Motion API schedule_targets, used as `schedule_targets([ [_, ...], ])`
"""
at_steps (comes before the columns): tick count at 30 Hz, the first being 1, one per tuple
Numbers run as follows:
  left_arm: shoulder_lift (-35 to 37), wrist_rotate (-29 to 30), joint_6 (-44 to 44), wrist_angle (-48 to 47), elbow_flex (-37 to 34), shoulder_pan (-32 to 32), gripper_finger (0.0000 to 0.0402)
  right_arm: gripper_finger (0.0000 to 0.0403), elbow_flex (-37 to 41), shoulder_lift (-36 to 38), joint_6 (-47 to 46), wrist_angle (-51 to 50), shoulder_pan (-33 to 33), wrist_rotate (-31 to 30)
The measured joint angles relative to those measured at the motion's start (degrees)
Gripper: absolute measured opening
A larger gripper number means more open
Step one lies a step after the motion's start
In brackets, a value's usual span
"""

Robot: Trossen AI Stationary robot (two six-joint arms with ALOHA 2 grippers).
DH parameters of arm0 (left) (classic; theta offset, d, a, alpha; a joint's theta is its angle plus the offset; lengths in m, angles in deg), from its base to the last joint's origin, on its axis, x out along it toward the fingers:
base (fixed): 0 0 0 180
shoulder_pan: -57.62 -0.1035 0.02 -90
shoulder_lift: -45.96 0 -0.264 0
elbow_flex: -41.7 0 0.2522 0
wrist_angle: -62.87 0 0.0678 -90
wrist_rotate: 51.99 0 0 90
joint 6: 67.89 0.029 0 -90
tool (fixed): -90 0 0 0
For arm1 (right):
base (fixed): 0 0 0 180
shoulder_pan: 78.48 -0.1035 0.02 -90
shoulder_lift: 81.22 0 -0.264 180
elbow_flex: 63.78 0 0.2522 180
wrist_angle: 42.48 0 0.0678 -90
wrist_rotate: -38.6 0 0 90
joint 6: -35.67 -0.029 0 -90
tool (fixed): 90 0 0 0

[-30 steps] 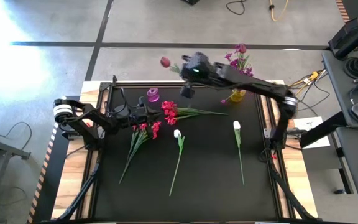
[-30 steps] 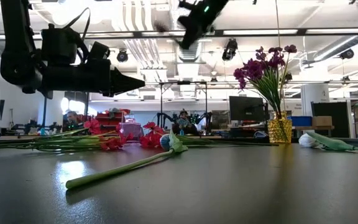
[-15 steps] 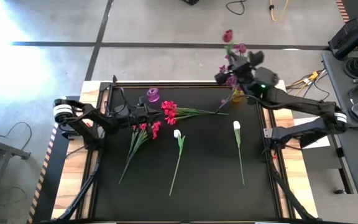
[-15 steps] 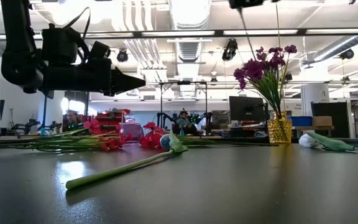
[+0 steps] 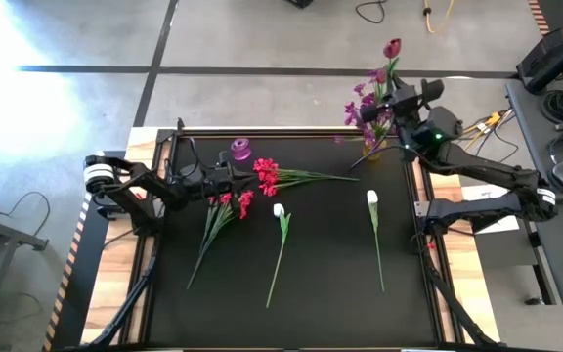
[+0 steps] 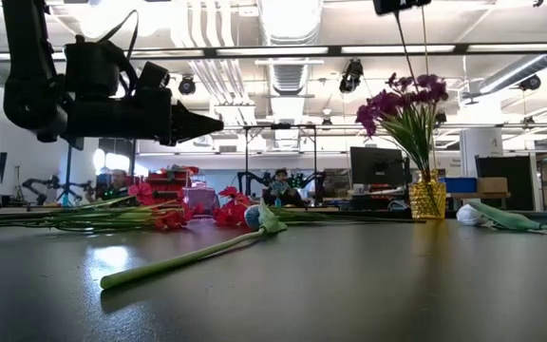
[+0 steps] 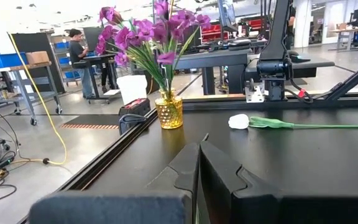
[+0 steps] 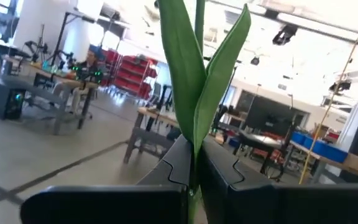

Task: Sort flowers into vase by color
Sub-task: Put the red tulip into the yellow vase

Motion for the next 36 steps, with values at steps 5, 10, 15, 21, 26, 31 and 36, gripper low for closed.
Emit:
schedule_targets([
  [5,0.00,0.00,0.11,0.00,0.00,0.00,0.0000,0.0012,-2.59,-0.27,0.91,0.46,1.47,0.00],
  [10,0.00,0.00,0.11,0.00,0.00,0.00,0.0000,0.0012,-0.71,-0.98,-3.08,0.01,5.97,0.10],
  [15,0.00,0.00,0.11,0.00,0.00,0.00,0.0000,0.0012,2.95,-1.01,-10.86,0.09,10.03,0.16],
  [21,0.00,0.00,0.11,0.00,0.00,0.00,0.0000,0.0012,8.03,-0.92,-18.58,1.85,12.36,-0.24],
  [26,0.00,0.00,0.12,-0.02,0.00,0.00,0.0000,0.0012,11.68,-0.92,-19.21,6.38,12.84,-4.80],
  [31,0.00,0.00,0.11,-0.02,0.00,0.00,0.0000,0.0012,12.27,-1.04,-19.40,9.12,15.20,-5.88],
  [36,-0.01,-0.02,-0.05,-0.02,0.01,0.02,0.0000,0.0012,12.29,-1.45,-20.51,9.18,18.02,-6.24],
])
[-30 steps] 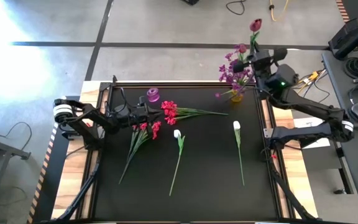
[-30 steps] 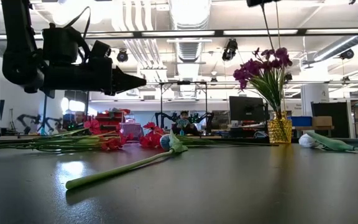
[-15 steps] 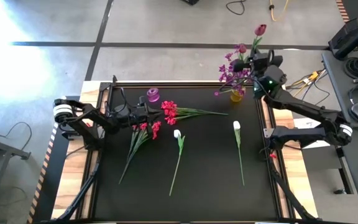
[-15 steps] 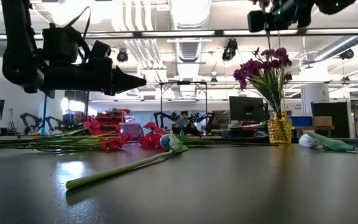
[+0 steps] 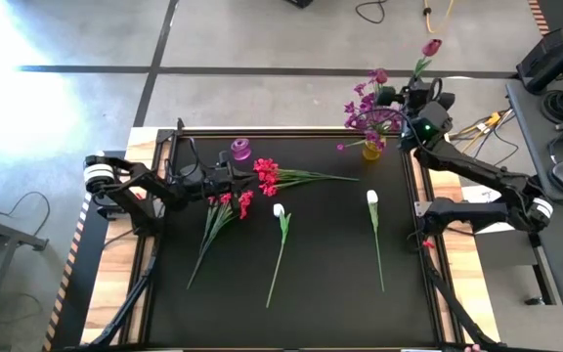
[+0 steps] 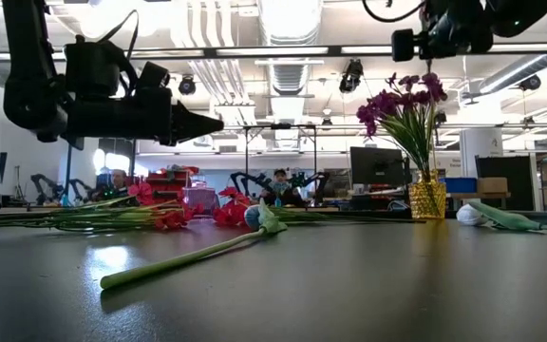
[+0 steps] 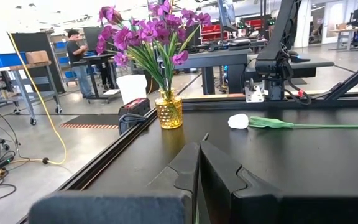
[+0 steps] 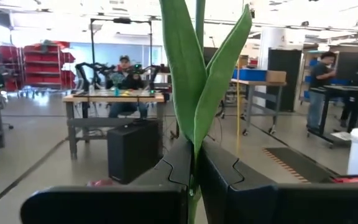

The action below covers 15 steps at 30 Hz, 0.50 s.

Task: Sort flowers into vase by color
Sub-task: Put the red tulip into the yellow vase

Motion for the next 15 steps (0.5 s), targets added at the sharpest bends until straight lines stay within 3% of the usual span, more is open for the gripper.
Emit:
schedule_targets([
  [5,0.00,-0.09,-0.57,0.02,0.39,0.02,0.0000,0.0012,-0.02,-1.19,-0.62,0.38,-0.13,-1.34],
  [15,-0.02,-1.20,-0.91,0.00,0.37,0.00,0.0000,0.0012,4.61,-0.61,-12.10,-0.64,-1.14,-2.80],
])
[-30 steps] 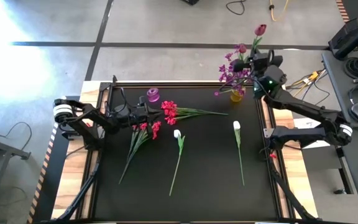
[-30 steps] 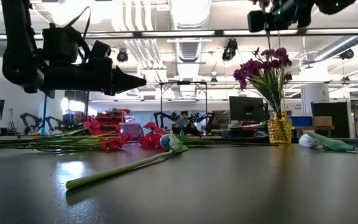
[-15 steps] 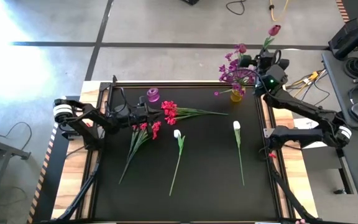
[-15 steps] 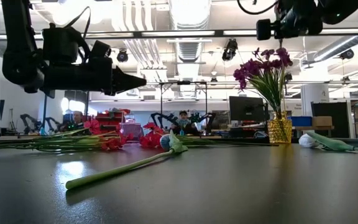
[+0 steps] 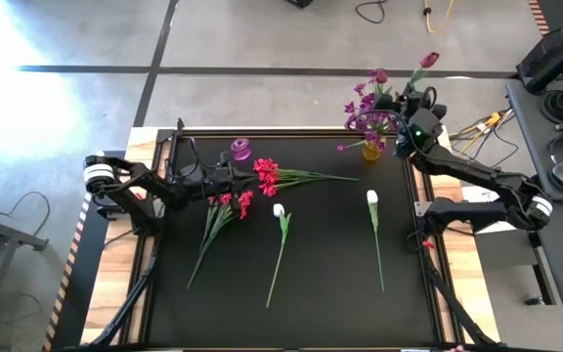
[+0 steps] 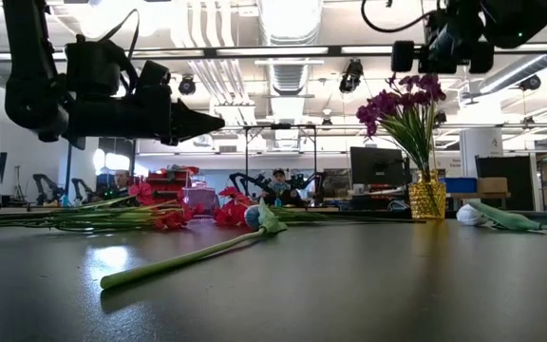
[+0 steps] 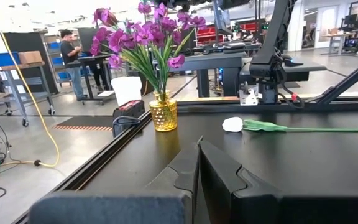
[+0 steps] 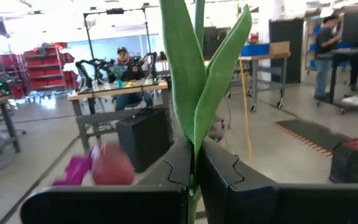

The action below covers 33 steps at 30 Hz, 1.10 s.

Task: Sort flowers into vase by color
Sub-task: Put the red tulip into the yellow vase

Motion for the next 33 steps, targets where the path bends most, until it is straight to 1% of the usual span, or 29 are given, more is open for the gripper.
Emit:
schedule_targets([
  [3,0.00,0.02,0.02,0.00,0.00,0.00,0.0000,0.0012,2.59,0.21,-3.29,0.05,-1.22,-0.81],
  [5,0.00,0.02,0.02,0.00,0.00,0.00,0.0000,0.0012,3.47,0.29,-3.83,0.57,-2.13,-1.76],
  [8,0.00,0.02,0.02,0.00,0.00,0.00,0.0000,0.0012,3.50,0.58,-1.80,0.73,-3.39,-3.48],
  [10,0.00,0.02,0.02,0.00,0.00,-0.02,0.0000,0.0012,2.77,1.32,-0.68,0.75,-4.17,-3.57],
  [14,0.00,0.04,0.02,0.00,0.00,-0.02,0.0000,0.0012,0.90,3.93,3.06,0.54,-5.56,-4.36],
  [16,0.00,0.04,0.02,0.00,0.02,-0.02,0.0000,0.0012,0.70,5.16,3.23,-0.51,-6.24,-4.51],
  [22,0.00,-0.03,-0.45,0.00,0.17,-0.02,0.0000,0.0012,2.23,6.18,-3.14,-6.81,-6.60,-4.94],
  [33,0.00,-0.22,-0.68,-0.01,0.26,-0.02,0.0000,0.0012,5.73,4.68,-6.80,-5.60,-6.62,-5.81],
])
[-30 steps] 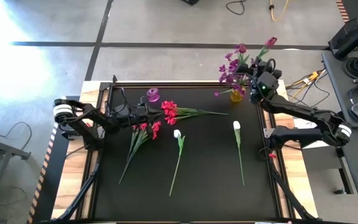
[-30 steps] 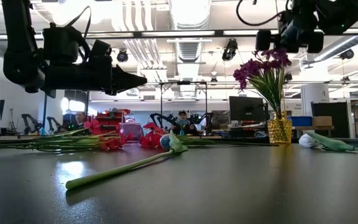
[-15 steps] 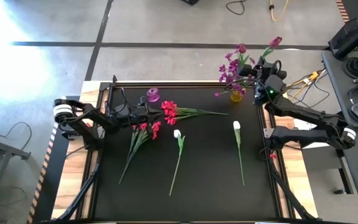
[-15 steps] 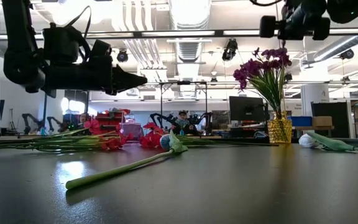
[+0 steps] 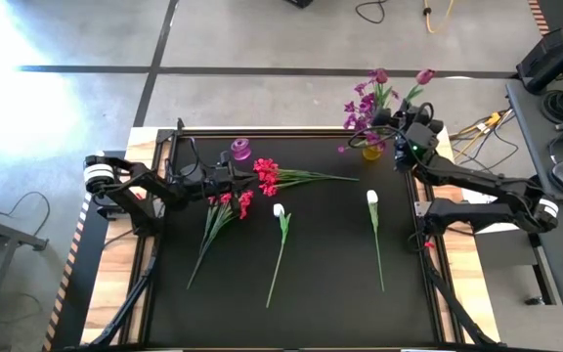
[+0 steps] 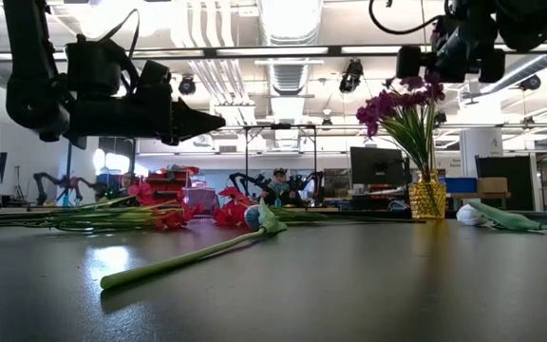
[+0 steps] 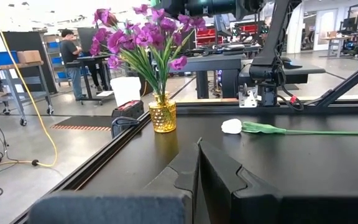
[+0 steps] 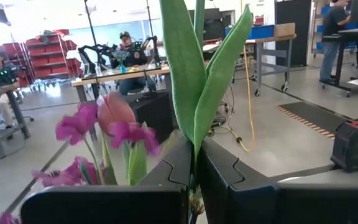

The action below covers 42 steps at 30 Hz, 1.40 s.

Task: Sort flowers into vase by color
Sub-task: Put the red tulip into the yellow vase

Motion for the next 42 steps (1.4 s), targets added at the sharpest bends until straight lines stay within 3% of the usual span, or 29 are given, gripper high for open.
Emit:
schedule_targets([
  [9,0.00,-0.04,0.00,0.01,0.00,0.00,0.0000,0.0012,0.86,-0.45,1.50,1.82,0.13,-0.07],
  [20,0.00,-0.09,0.02,0.01,0.00,0.00,0.0000,0.0017,0.88,-7.34,1.55,1.39,0.09,0.48],
  [34,0.00,-0.13,0.02,0.01,0.00,0.02,0.0000,0.0148,0.88,-7.86,2.22,-0.04,-2.88,0.47],
  [42,0.00,-0.15,0.02,0.01,0.00,0.02,0.0000,0.0180,0.88,-3.94,1.76,-4.69,-4.89,0.02],
])
